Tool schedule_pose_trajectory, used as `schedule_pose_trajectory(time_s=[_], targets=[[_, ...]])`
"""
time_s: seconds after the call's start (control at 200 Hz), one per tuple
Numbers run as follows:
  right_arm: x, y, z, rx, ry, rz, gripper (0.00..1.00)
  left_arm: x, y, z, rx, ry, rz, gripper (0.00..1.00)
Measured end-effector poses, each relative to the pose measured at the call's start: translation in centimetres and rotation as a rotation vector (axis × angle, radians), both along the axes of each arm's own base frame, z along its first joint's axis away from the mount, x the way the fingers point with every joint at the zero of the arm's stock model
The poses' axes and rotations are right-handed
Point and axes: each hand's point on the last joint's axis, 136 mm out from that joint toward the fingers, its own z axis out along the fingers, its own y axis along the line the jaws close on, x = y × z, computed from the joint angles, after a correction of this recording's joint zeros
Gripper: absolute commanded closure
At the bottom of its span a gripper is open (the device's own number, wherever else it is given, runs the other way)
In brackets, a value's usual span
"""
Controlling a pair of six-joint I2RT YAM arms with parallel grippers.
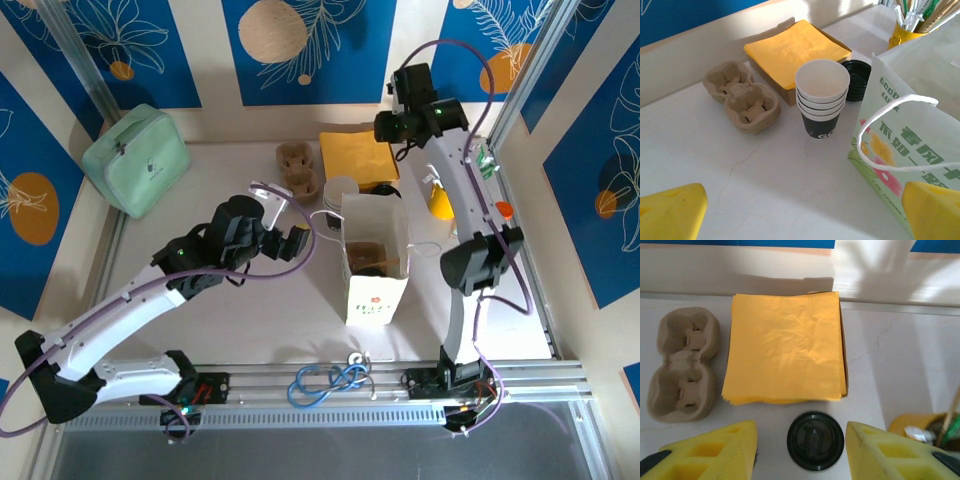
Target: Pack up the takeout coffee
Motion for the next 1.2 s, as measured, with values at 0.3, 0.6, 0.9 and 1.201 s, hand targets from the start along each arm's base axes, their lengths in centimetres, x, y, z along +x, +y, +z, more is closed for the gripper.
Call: schedule_pose_trajectory(time_s=[0.3, 0.6, 0.9, 1.201], targets=[[5.8, 0.6, -7.0, 0.01, 0.059, 0.102, 0.38, 0.3, -0.1, -0.7, 0.014, 0.021, 0.017, 0.0], [8.3, 1.5, -12.3, 0.007, 0.093, 0.175, 0.33, 0.9, 0.8, 0.7, 0.037, -0.007, 0.07, 0.01], [10.0, 1.8, -16.9, -0.038, 0.125, 0.2, 0.24, 1.0, 1.1, 0.7, 0.07, -0.012, 0.077, 0.0], [10.5, 2.2, -22.6, -0.094, 0.189, 0.209, 0.19, 1.2, 1.1, 0.4, 0.08, -0.01, 0.084, 0.01]])
